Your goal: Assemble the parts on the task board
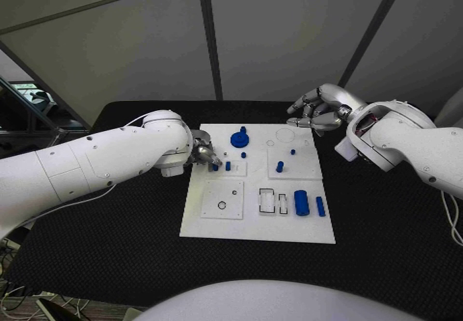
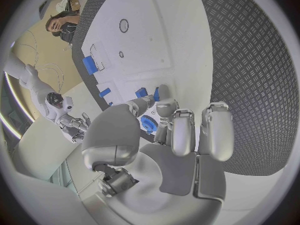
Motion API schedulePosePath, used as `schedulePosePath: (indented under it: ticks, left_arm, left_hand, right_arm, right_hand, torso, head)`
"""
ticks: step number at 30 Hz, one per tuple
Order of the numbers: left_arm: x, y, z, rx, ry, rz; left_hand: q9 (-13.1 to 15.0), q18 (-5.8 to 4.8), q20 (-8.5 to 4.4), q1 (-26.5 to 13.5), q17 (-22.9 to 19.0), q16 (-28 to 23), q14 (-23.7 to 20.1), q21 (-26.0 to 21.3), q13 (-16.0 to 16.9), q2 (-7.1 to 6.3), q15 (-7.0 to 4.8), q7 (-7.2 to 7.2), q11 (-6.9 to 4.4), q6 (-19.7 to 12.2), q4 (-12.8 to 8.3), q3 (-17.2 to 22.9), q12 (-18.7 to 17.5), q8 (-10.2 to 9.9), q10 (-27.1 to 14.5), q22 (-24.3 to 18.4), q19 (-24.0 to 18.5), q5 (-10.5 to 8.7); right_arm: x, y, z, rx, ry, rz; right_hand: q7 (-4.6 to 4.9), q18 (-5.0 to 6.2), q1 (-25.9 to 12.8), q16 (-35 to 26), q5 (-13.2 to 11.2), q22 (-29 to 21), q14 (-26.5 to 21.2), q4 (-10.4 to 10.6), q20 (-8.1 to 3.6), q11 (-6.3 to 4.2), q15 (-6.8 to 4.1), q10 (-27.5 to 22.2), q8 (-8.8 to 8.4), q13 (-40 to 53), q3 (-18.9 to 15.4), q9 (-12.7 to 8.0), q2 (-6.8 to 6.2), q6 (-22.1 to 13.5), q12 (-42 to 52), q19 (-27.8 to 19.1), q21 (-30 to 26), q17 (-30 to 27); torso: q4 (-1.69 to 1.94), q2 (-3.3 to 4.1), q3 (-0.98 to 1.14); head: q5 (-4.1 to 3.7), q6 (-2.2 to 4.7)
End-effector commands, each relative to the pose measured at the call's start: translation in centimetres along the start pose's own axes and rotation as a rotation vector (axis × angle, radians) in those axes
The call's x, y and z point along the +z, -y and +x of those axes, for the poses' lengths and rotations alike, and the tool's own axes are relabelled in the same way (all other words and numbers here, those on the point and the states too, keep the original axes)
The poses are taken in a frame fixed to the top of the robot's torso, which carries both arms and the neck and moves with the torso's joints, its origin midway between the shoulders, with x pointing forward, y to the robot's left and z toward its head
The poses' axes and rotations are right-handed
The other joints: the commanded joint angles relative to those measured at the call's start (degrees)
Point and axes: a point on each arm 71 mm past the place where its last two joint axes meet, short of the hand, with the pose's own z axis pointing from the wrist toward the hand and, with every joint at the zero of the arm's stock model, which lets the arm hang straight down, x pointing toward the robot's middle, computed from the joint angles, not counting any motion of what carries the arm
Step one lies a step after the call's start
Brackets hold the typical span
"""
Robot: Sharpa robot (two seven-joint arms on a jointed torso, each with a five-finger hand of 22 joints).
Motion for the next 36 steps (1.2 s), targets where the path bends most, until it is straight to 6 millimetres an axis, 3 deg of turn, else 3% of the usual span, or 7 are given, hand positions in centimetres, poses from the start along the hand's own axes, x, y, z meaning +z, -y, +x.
schedulePosePath:
  ticks: [1,9,23,36]
  left_arm:
    - [0.1,-0.5,0.2,0.016,-0.018,-0.034]
    - [0.1,-0.5,0.2,0.011,-0.011,-0.035]
    - [0.2,-0.8,-0.1,-0.009,0.013,-0.035]
    - [-0.2,-1.0,-1.3,-0.138,0.137,0.029]
  left_hand:
    - [-0.1,-0.86,-0.52,-1.6,9.1,0.4,4.2,0.4,0.2,-0.25,-0.42,0.34,0.17,0.3,0.9,-1.9,0.4,-0.3,0.1,7.0,0.9,-0.48]
    - [-0.1,-0.87,-0.56,-3.1,9.1,0.3,4.2,0.3,0.5,-0.25,-0.47,0.30,0.15,0.7,2.6,-6.5,0.5,-0.7,0.2,7.1,0.9,-0.54]
    - [-0.1,-0.83,-0.58,-3.3,9.1,0.3,4.2,0.1,0.4,-0.18,-0.47,0.32,0.16,0.8,3.5,-9.7,0.4,-1.0,0.0,7.1,0.9,-0.51]
    - [0.1,-0.42,-0.35,-2.7,9.1,0.3,4.1,-1.8,-2.7,-0.70,-0.15,0.83,0.59,-0.7,7.7,-19.4,-1.8,-1.7,-2.5,6.0,0.0,-0.41]
  right_arm:
    - [0.0,-0.1,-0.1,-0.004,-0.002,-0.007]
    - [0.0,-0.1,-0.1,-0.004,-0.002,-0.007]
    - [0.0,-0.1,-0.1,-0.004,0.000,-0.006]
    - [0.0,-0.1,-0.1,-0.004,-0.003,-0.007]
  right_hand:
    - [-0.15,0.43,0.2,-0.1,0.2,0.0,0.4,0.2,-0.10,0.02,-0.37,-0.1,0.36,0.0,0.2,-0.1,0.14,-0.3,0.3,0.3,-0.2,0.0]
    - [-0.14,0.44,0.2,-0.1,0.2,0.0,0.3,0.2,-0.10,0.04,-0.36,-0.2,0.37,-0.1,0.1,-0.1,0.13,-0.3,0.3,0.3,-0.2,0.0]
    - [-0.13,0.45,0.1,-0.2,0.3,-0.1,0.3,0.3,-0.10,0.05,-0.36,-0.2,0.37,-0.2,0.1,-0.1,0.11,-0.3,0.2,0.3,-0.3,-0.1]
    - [-0.12,0.45,0.0,-0.2,0.3,-0.1,0.3,0.3,-0.10,0.06,-0.35,-0.3,0.38,-0.2,0.0,-0.1,0.09,-0.3,0.2,0.3,-0.3,0.0]
  torso:
    - [0.05,-0.04,-0.04]
    - [0.03,-0.06,-0.03]
    - [0.00,-0.04,-0.08]
    - [0.05,-0.08,-0.07]
  head:
    - [-0.07,0.00]
    - [-0.11,0.00]
    - [-0.16,0.14]
    - [-0.32,0.40]
